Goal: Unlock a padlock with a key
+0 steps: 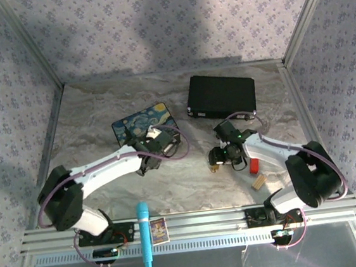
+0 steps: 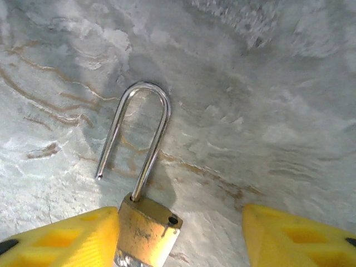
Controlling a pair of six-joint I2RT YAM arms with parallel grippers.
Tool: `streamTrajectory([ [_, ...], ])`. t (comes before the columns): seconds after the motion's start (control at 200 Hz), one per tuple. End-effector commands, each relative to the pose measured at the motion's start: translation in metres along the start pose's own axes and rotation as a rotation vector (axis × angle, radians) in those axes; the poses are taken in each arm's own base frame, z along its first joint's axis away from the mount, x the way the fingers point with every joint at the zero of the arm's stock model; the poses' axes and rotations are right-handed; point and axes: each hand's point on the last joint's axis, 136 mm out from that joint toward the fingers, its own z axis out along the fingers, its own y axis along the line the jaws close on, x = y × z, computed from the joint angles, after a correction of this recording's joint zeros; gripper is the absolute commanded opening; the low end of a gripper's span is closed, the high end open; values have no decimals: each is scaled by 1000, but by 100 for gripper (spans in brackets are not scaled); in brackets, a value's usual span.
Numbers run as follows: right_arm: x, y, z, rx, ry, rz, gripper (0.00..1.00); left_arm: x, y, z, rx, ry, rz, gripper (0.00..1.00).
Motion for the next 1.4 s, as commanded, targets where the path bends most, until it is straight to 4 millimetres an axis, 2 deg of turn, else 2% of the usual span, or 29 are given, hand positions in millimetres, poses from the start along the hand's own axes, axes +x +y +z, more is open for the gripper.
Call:
streamTrajectory([
  [0.0, -29, 9, -38, -6, -143, -81, 83, -3, 11, -21, 46, -68, -100, 100],
  [0.015, -34, 10, -42, -4, -165, -84, 92, -5, 13, -24, 55, -81, -111, 100],
  [0.055, -46, 9, -59, 13, -232, -85, 97, -11, 18, -32, 77, -128, -147, 100],
  [0.145, -71, 5, -94, 63, -379, -110, 99, -31, 39, -50, 111, -268, -275, 100],
  [0.215, -87, -4, -118, 116, -493, -117, 99, -40, 64, -55, 111, -352, -394, 100],
  [0.295, -100, -16, -137, 152, -593, -150, 99, -36, 105, -42, 43, -387, -564, 100],
  [0.395, -112, -46, -156, 250, -693, -128, 99, -23, 145, -20, -70, -427, -662, 100],
  [0.455, -113, -69, -152, 317, -725, -120, 99, -13, 165, -6, -171, -446, -671, 100],
  [0.52, -118, -93, -151, 373, -783, -112, 99, 6, 187, 14, -264, -413, -720, 100],
  [0.595, -119, -126, -148, 368, -816, 11, 98, 27, 202, 37, -301, -348, -789, 100],
  [0.695, -117, -169, -148, 398, -877, 192, 98, 45, 209, 60, -365, -324, -812, 100],
  [0.81, -117, -191, -147, 465, -978, 154, 95, 56, 209, 73, -370, -325, -825, 100],
  [0.894, -113, -207, -135, 514, -958, 159, 96, 65, 208, 88, -343, -307, -840, 100],
  [0.974, -119, -206, -119, 474, -943, 122, 97, 67, 208, 98, -344, -309, -817, 100],
  [1.099, -129, -199, -97, 412, -952, 73, 96, 56, 199, 118, -241, -376, -801, 100],
  [1.149, -135, -196, -96, 404, -948, 61, 96, 51, 200, 126, -223, -396, -801, 100],
  [1.234, -143, -190, -93, 373, -976, 37, 96, 44, 205, 124, -224, -456, -813, 100],
  [1.334, -148, -189, -78, 355, -973, 19, 97, 40, 198, 145, -151, -456, -807, 100],
  [1.394, -151, -185, -68, 346, -965, -12, 97, 28, 190, 151, -92, -486, -759, 100],
])
